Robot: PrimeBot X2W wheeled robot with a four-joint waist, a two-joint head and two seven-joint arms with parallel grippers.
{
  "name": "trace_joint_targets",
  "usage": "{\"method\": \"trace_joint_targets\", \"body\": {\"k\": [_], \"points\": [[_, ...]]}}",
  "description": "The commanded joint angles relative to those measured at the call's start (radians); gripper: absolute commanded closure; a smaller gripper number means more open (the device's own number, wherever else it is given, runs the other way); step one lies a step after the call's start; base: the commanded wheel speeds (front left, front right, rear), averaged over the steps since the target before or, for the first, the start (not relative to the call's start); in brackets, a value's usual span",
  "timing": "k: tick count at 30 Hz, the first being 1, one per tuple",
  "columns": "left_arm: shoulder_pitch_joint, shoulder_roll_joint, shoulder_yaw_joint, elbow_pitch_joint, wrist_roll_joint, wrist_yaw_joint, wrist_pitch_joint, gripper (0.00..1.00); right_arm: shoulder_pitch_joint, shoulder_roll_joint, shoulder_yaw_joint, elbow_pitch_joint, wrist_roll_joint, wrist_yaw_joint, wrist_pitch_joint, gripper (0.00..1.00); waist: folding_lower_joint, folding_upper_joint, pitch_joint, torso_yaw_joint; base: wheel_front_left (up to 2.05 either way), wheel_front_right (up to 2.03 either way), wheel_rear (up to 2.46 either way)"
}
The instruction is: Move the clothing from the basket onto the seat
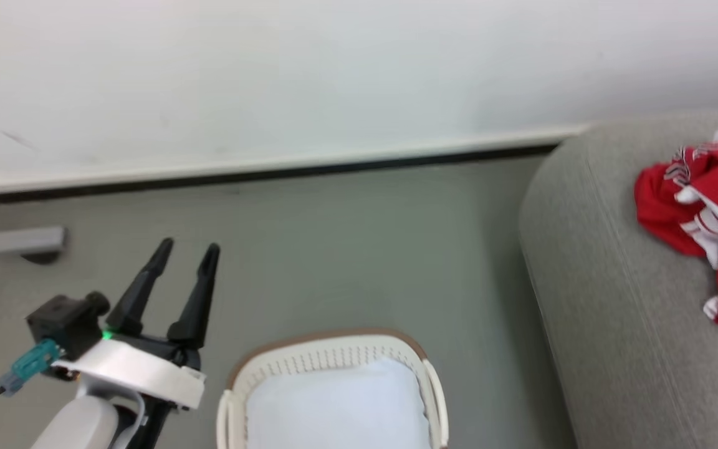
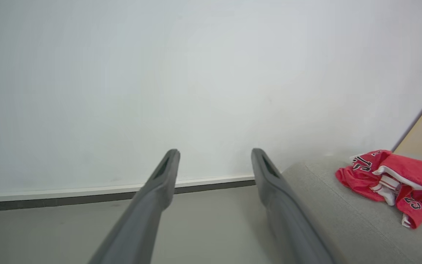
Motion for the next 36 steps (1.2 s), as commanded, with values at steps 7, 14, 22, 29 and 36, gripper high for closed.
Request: {"method": "trace_joint_targets", "body": {"k": [7, 14, 22, 29, 36], "points": [[0.132, -0.06, 0.138, 0.029, 0.045, 0.04, 0.0, 0.0, 0.066, 0.149, 0.09, -0.059, -0.004, -0.003, -0.079, 0.0, 0.0002, 0.0, -0.188, 0.126, 0.0, 0.0, 0.0], [0.226, -0.124, 0.234, 0.046, 0.09, 0.022, 0.0, 0.0, 0.225, 0.343, 0.061, -0.149, -0.081, -0.003, -0.226, 0.0, 0.0002, 0.0, -0.217, 0.164, 0.0, 0.0, 0.0], [0.279, -0.23, 0.337, 0.047, 0.178, -0.04, 0.0, 0.0, 0.377, 0.52, 0.1, -0.113, -0.128, -0.003, -0.357, 0.0, 0.0002, 0.0, -0.224, 0.174, 0.0, 0.0, 0.0], [0.311, -0.287, 0.378, 0.081, 0.286, -0.085, 0.0, 0.0, 0.364, 0.566, 0.165, -0.046, -0.187, -0.003, -0.369, 0.0, 0.0002, 0.0, -0.212, 0.152, 0.0, 0.0, 0.0], [0.295, -0.321, 0.397, 0.121, 0.335, -0.101, 0.0, 0.0, 0.341, 0.583, 0.156, -0.019, -0.196, -0.002, -0.37, 0.0, 0.0002, 0.0, -0.201, 0.143, 0.0, 0.0, 0.0]]}}
